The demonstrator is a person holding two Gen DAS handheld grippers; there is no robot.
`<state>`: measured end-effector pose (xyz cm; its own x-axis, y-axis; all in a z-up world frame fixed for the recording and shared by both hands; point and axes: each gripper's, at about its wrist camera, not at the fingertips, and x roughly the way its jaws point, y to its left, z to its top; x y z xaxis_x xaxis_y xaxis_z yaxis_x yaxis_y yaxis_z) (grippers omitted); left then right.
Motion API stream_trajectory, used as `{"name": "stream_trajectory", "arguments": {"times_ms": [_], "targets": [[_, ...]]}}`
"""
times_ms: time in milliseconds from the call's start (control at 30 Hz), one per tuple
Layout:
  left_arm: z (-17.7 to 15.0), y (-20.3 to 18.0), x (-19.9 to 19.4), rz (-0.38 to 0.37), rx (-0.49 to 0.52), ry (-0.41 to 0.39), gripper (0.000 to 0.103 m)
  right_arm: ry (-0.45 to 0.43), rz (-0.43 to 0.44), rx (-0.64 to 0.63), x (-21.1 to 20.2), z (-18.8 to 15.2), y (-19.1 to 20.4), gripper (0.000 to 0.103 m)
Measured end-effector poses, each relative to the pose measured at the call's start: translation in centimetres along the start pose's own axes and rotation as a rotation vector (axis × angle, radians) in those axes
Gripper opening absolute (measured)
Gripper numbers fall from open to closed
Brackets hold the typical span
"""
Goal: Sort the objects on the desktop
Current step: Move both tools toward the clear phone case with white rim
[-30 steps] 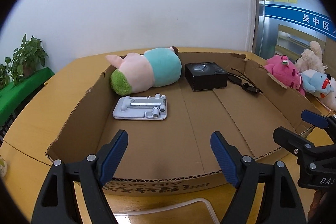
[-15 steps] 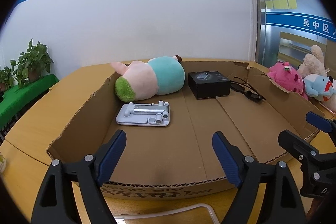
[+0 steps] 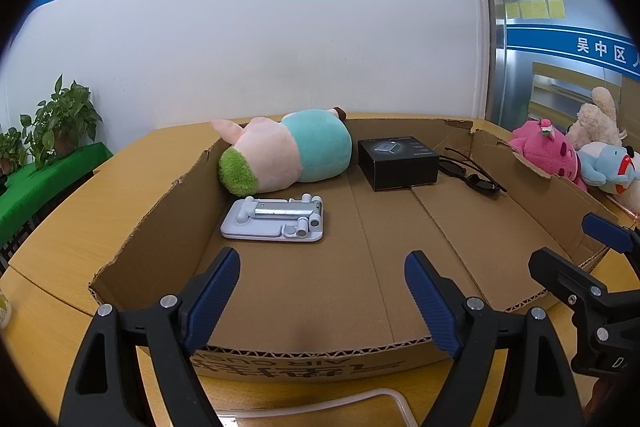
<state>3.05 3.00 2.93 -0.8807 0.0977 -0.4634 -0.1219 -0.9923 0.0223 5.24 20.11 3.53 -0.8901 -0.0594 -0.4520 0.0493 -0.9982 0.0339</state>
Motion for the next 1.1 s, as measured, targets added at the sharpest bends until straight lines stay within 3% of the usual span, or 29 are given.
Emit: {"name": "stream_trajectory", "arguments": {"times_ms": [233,400,667,867,1000,1100], "targets": [[0.0,-0.1,-0.1,-0.001,0.002,0.006,0.084,0.0,0.0,0.0,0.0,0.0,-0.1,0.103],[0.8,0.1,-0.2,-0.027,0.008,0.094,0.085,-0.002,0.0,0.001,0.0,0.0,-0.1,0.103],[2.4,3.7,-6.2,-0.028,-0.037,0.049,0.085,-0.002,-0.001,0.001,-0.1,0.1,-0.1,0.103],[0.1,6.4,-8.2,-0.015,-0.019,0.134,0.085,-0.003,0.005,-0.009,0.0,0.1,-0.2,0.103],[-2.4,9.0,-6.6,-0.022,-0.1,0.258,0.085,0.043,0.04,0.019,-1.2,1.1,-0.5,0.103],[-4.1,10.5,-5.2,-0.04,-0.167,0.355,0.085,0.05,0.137,0.05,-3.9,1.6,-0.1,0.103]]}}
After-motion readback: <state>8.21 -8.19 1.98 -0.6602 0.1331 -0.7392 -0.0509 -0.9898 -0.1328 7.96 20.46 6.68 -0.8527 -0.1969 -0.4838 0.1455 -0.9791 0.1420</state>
